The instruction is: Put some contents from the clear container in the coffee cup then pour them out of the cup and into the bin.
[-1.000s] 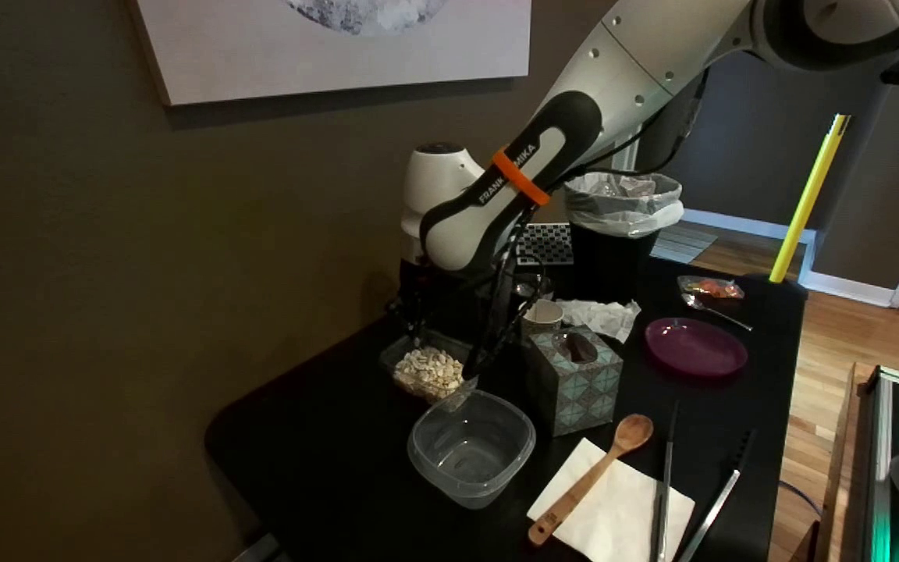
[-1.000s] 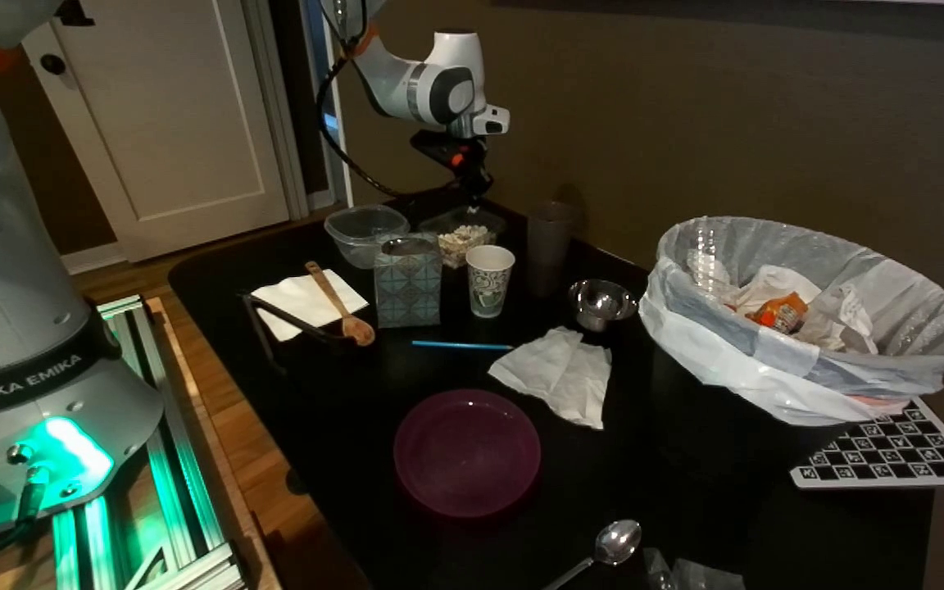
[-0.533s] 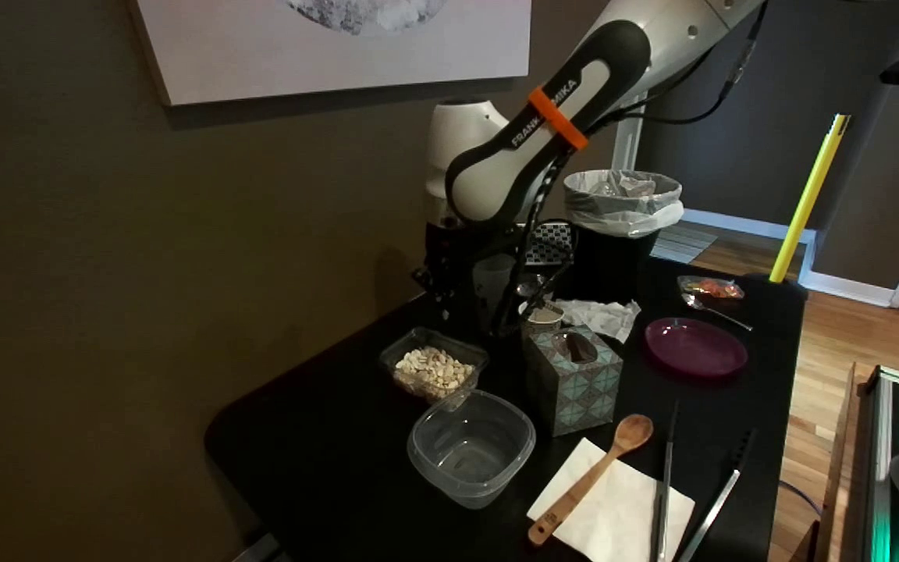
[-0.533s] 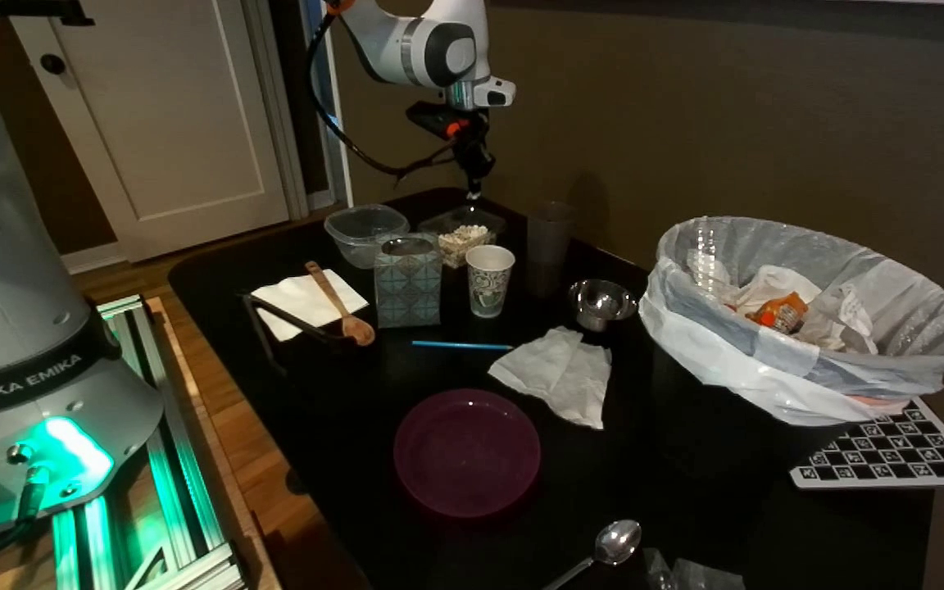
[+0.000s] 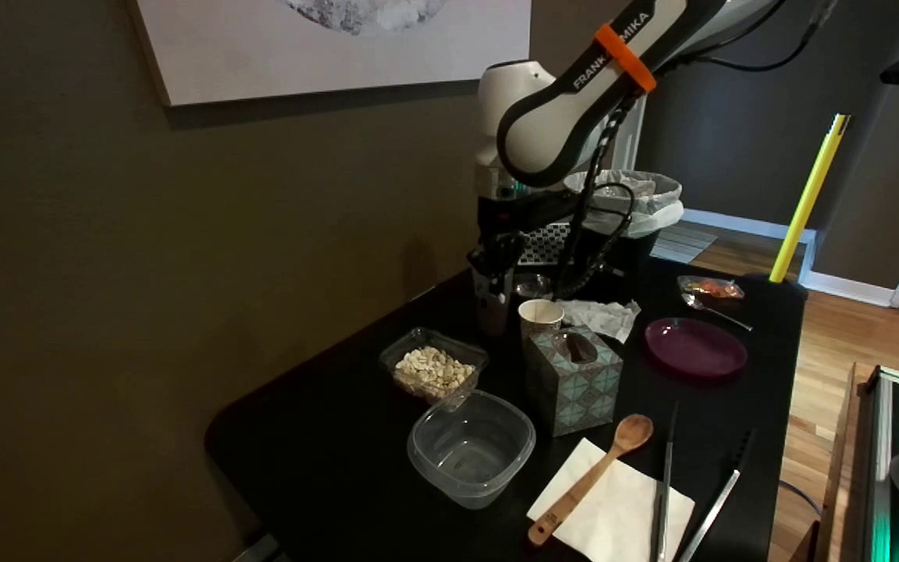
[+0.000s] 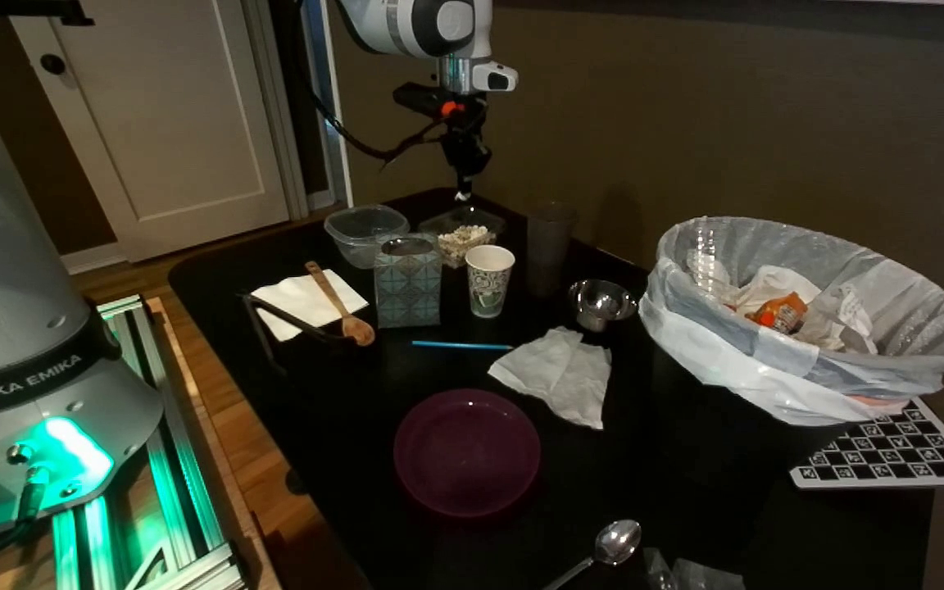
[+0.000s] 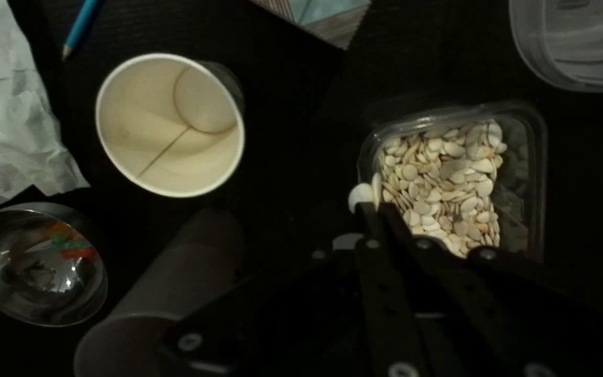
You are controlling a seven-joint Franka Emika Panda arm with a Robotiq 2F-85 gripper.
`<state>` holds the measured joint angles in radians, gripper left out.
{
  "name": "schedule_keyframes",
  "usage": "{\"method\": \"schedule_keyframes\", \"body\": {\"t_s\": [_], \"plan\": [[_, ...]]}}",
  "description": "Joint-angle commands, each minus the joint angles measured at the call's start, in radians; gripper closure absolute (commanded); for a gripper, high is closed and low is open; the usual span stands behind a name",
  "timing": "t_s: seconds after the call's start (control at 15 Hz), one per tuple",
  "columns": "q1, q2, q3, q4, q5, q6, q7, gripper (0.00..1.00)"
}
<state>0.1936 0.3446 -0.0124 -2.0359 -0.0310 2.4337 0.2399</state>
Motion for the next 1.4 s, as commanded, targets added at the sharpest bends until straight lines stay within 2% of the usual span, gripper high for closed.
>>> {"method": "schedule_keyframes", "body": {"t_s": [0.0, 0.4, 1.13, 1.2, 1.27, 1.33], "plan": [[-0.071, -0.078, 0.029, -0.115, 0.019, -0.013, -0.117, 0.99], [-0.132, -0.095, 0.017, -0.184, 0.000, 0.011, -0.208, 0.99], [-0.162, -0.035, -0.006, -0.175, -0.011, 0.095, -0.183, 0.99], [-0.162, -0.029, -0.010, -0.172, -0.014, 0.098, -0.176, 0.96], [-0.163, -0.024, -0.013, -0.172, -0.018, 0.104, -0.170, 0.71], [-0.163, -0.018, -0.017, -0.170, -0.023, 0.112, -0.161, 0.70]]}}
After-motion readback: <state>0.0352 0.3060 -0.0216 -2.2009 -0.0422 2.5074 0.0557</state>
